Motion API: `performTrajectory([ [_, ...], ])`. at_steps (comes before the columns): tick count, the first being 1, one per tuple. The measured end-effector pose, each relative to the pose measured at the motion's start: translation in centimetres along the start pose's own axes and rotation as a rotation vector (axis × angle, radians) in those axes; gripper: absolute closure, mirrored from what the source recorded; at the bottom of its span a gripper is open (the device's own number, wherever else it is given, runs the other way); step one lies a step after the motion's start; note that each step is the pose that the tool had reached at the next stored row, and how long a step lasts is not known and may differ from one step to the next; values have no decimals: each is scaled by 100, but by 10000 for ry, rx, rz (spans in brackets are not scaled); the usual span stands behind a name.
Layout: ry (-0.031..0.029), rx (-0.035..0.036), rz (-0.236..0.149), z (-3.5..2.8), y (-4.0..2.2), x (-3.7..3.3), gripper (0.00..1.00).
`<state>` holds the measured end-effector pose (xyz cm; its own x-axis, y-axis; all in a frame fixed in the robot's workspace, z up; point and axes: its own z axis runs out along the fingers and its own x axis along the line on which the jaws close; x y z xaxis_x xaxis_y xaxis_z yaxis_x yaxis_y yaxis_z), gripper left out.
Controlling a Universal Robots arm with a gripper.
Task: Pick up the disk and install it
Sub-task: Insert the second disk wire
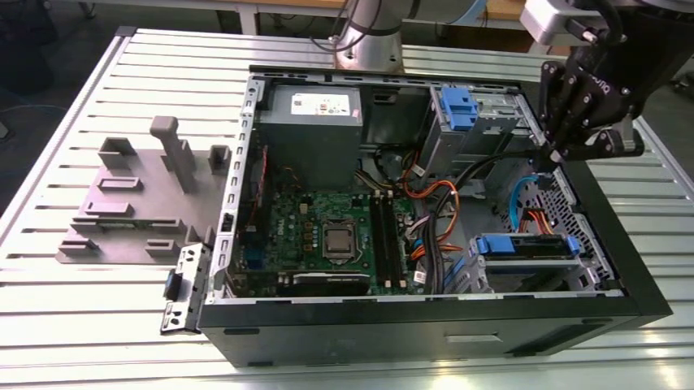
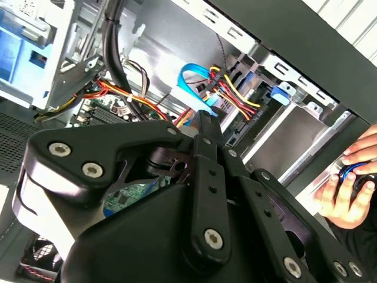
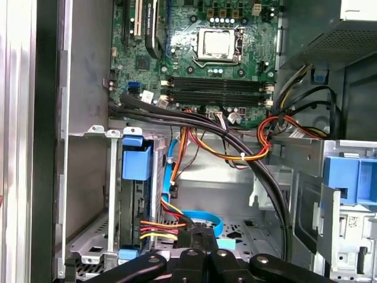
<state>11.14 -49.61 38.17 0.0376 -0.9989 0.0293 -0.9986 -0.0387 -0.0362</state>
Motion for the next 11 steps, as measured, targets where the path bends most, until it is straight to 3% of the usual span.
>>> performTrajectory([
  [2, 32, -32, -2, 4, -3, -6, 89],
  [4, 142, -42, -5, 13, -4, -12, 89],
  [7, 361, -50, -16, 23, -5, -20, 89],
  [10, 540, -57, -20, 32, -4, -31, 76],
  [11, 579, -58, -23, 34, -5, -35, 76],
])
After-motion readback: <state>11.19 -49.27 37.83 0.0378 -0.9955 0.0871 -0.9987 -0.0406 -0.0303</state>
